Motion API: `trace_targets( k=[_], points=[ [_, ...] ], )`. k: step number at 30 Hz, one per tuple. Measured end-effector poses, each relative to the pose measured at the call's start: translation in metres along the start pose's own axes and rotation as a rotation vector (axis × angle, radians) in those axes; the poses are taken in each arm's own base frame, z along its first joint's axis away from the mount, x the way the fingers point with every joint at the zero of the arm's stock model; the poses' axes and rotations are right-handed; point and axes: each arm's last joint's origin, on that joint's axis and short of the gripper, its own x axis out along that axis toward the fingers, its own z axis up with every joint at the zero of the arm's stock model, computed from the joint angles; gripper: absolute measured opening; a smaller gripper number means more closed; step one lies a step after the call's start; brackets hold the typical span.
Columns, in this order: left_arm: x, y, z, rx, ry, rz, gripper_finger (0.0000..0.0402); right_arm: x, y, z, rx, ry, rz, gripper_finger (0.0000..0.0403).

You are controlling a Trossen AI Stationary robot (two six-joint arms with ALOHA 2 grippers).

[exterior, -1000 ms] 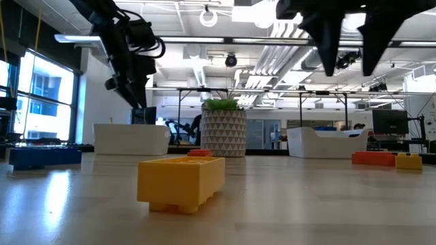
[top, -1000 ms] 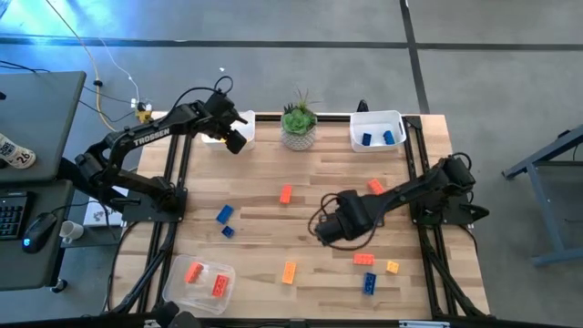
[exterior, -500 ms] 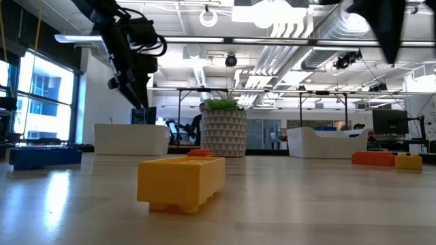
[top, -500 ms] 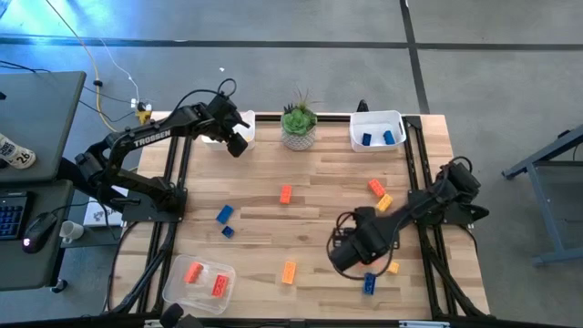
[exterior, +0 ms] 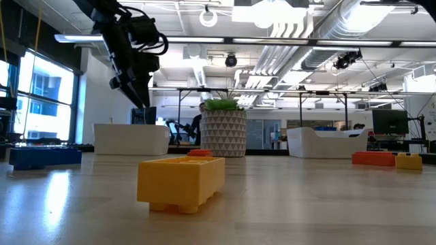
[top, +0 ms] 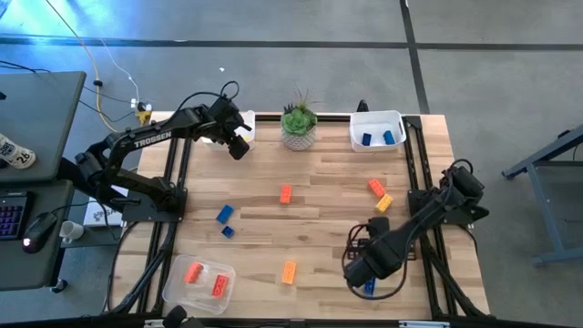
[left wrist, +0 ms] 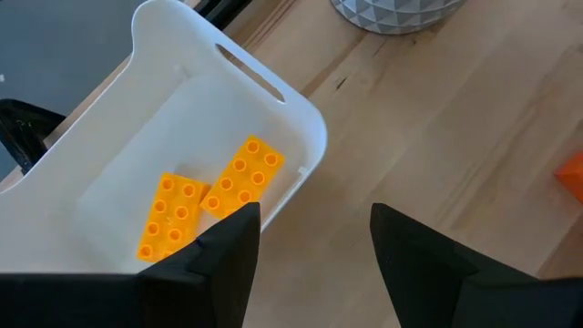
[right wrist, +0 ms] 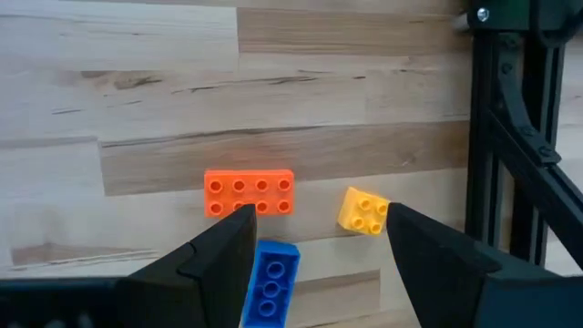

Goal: Sort & place blocks by color
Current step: Put the blue game piece into the right white bin

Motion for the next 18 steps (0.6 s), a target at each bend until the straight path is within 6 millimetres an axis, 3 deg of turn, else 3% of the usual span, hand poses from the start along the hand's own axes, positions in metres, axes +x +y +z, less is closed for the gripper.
trace_targets(
  k=[6, 10, 18],
  points=[
    [0.0, 0.0, 0.0, 0.0, -0.001, 0.0, 0.0197, 0.019, -0.026, 0.006, -0.001, 0.057, -0.131, 0.0234],
    [0.0, 0.0, 0.0, 0.0, -0.001, 0.0, 0.0197, 0.02, -0.037, 0.009, 0.009, 0.118, -0.026, 0.0234],
    [0.0, 0.0, 0.0, -0.001, -0.002, 0.0, 0.0197, 0.042, -0.019, -0.007, -0.003, 0.3, 0.18, 0.0234]
  ],
)
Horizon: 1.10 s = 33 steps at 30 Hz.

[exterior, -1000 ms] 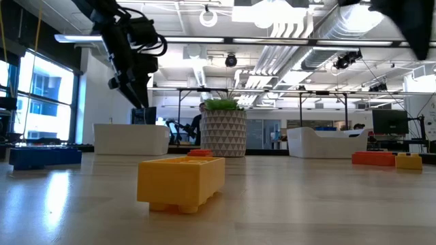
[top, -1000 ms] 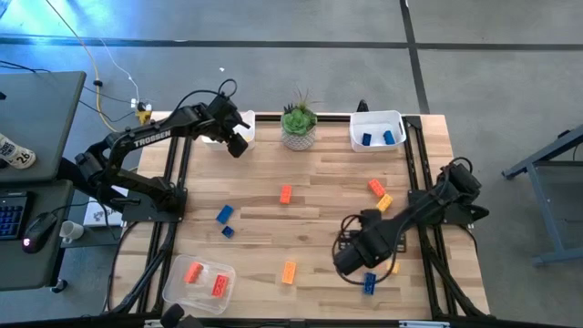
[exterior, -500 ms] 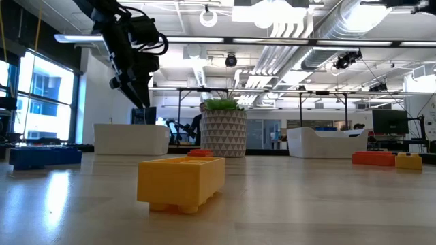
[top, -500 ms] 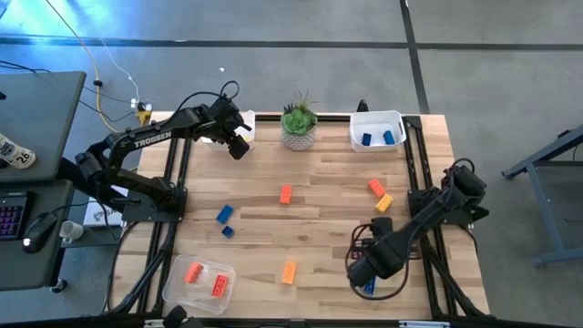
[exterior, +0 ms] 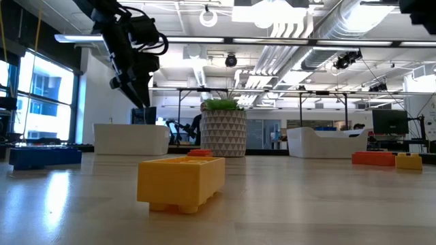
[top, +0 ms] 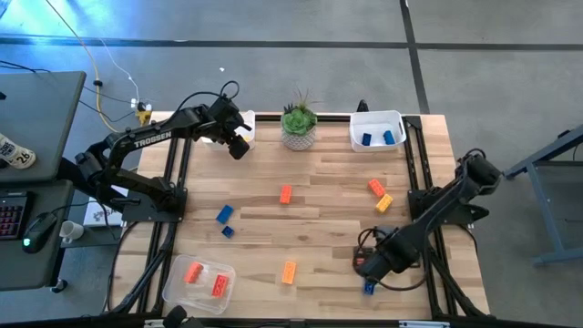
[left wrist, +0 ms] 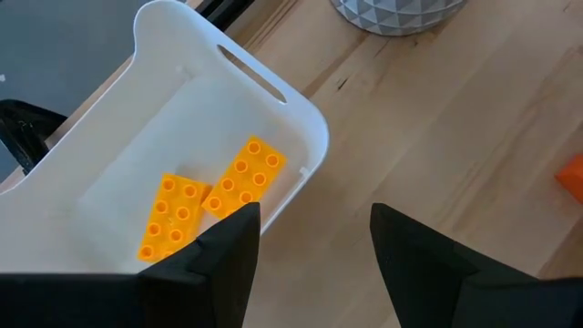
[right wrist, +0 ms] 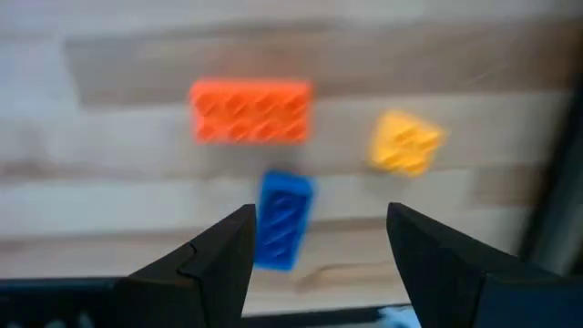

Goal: Sort & place blocks by color
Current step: Put the blue game piece into the right white bin

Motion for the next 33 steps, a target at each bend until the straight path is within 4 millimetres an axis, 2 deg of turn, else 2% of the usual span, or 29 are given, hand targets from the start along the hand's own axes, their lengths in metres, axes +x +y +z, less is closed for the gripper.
trace_targets(
  k=[6, 12, 24, 33],
  points=[
    [0.0, 0.0, 0.001, 0.0, -0.009, 0.0, 0.0197, 0.028, 0.014, -0.009, -0.006, 0.047, 0.015, 0.0234],
    [0.0, 0.0, 0.002, -0.001, -0.022, -0.001, 0.0197, 0.044, 0.022, -0.015, -0.008, 0.066, 0.013, 0.0234],
    [0.0, 0.0, 0.002, -0.001, -0.022, 0.0, 0.0197, 0.057, 0.021, -0.018, 0.0, 0.088, -0.072, 0.0234],
    [0.0, 0.0, 0.002, -0.001, -0.021, 0.0, 0.0197, 0.077, 0.027, -0.021, 0.005, 0.091, -0.105, 0.0233]
  ],
)
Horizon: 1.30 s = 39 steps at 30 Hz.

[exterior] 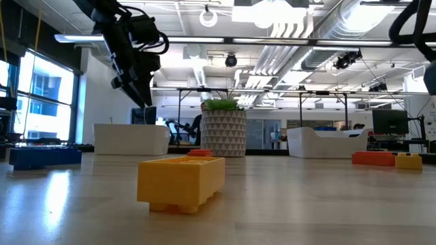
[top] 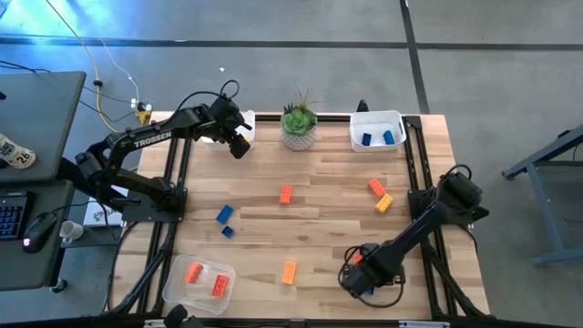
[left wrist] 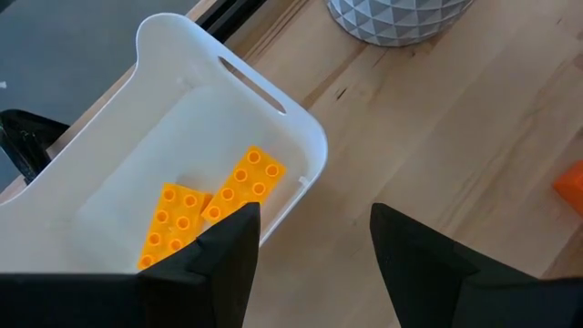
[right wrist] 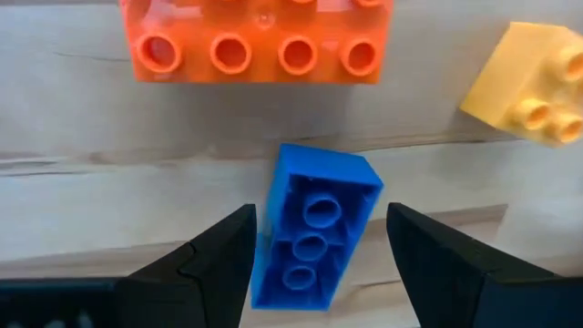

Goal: Sort & place blocks by color
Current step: Put the blue game piece into the right white bin

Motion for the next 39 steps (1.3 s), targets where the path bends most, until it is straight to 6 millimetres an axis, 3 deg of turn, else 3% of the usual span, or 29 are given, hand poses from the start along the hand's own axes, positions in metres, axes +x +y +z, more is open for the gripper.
trace_targets(
  k=[4, 11, 19, 27, 33, 39],
  points=[
    [0.0, 0.0, 0.0, 0.0, 0.0, 0.0, 0.0197, 0.008, 0.003, -0.001, -0.001, 0.002, -0.002, 0.0214],
    [0.0, 0.0, 0.0, 0.0, -0.003, 0.0, 0.0197, 0.009, 0.005, -0.002, -0.018, 0.023, -0.001, 0.0107],
    [0.0, 0.0, 0.0, 0.0, -0.004, 0.0, 0.0197, 0.005, 0.01, -0.008, -0.06, 0.042, 0.049, 0.0107],
    [0.0, 0.0, 0.0, 0.0, -0.004, -0.001, 0.0197, -0.021, 0.021, -0.014, -0.063, -0.015, 0.19, 0.0107],
    [0.0, 0.0, 0.0, -0.019, -0.005, -0.001, 0.0197, -0.047, 0.024, 0.005, -0.067, -0.159, 0.307, 0.0107],
    [0.0, 0.0, 0.001, -0.034, -0.006, -0.001, 0.0197, -0.078, 0.023, 0.04, -0.112, -0.281, 0.286, 0.0107]
  ],
)
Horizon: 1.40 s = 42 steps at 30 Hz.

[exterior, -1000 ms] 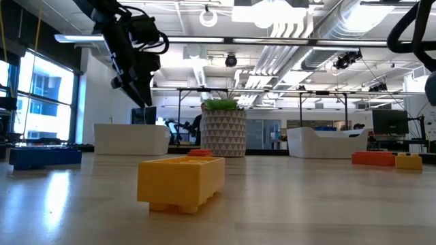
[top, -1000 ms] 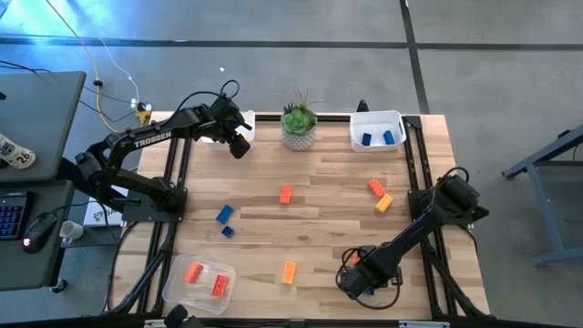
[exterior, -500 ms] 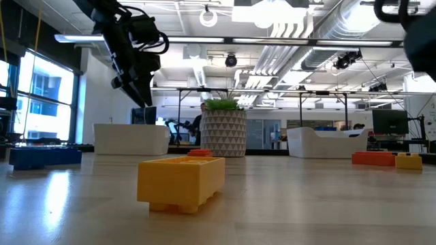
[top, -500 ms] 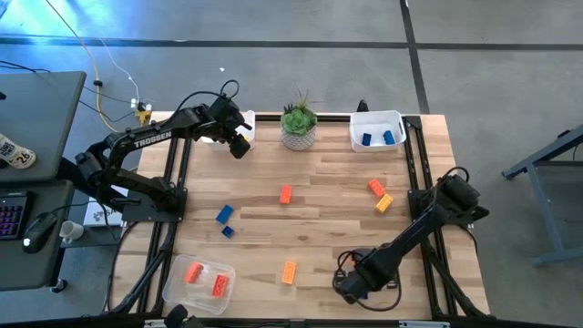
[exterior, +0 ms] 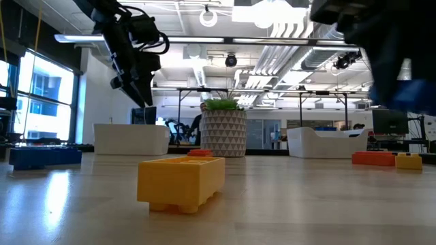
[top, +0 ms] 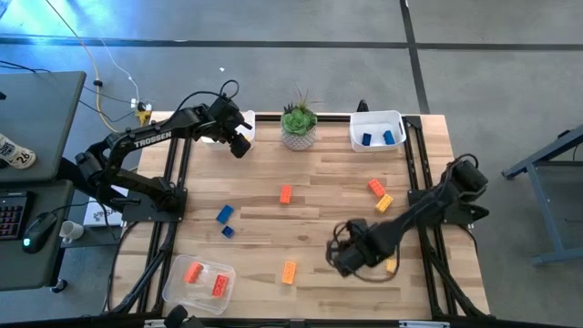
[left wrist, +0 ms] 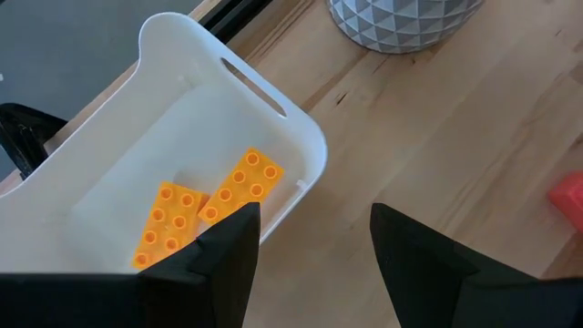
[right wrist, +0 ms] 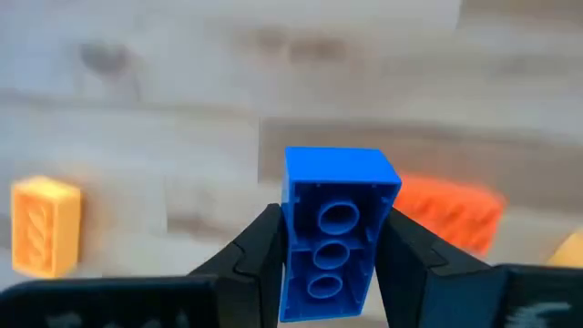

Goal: Sort & place blocks by color
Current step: Put the blue game piece into the right white bin

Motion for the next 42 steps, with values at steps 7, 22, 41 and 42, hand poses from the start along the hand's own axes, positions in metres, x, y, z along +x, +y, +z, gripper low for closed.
trace_targets(
  k=[7, 22, 41, 42],
  points=[
    [0.0, 0.0, 0.0, -0.002, 0.0, 0.0, 0.0197, -0.022, 0.001, 0.063, -0.136, -0.071, -0.063, 0.0107],
    [0.0, 0.0, 0.0, 0.009, 0.0, 0.0, 0.0197, -0.045, -0.02, 0.234, -0.434, -0.156, -0.151, 0.0107],
    [0.0, 0.001, 0.001, -0.094, -0.012, 0.008, 0.0197, -0.049, -0.074, 0.364, -0.412, -0.392, -0.237, 0.0107],
    [0.0, 0.001, 0.002, -0.113, -0.018, 0.007, 0.0197, -0.047, -0.075, 0.368, -0.407, -0.391, -0.242, 0.0107]
  ],
)
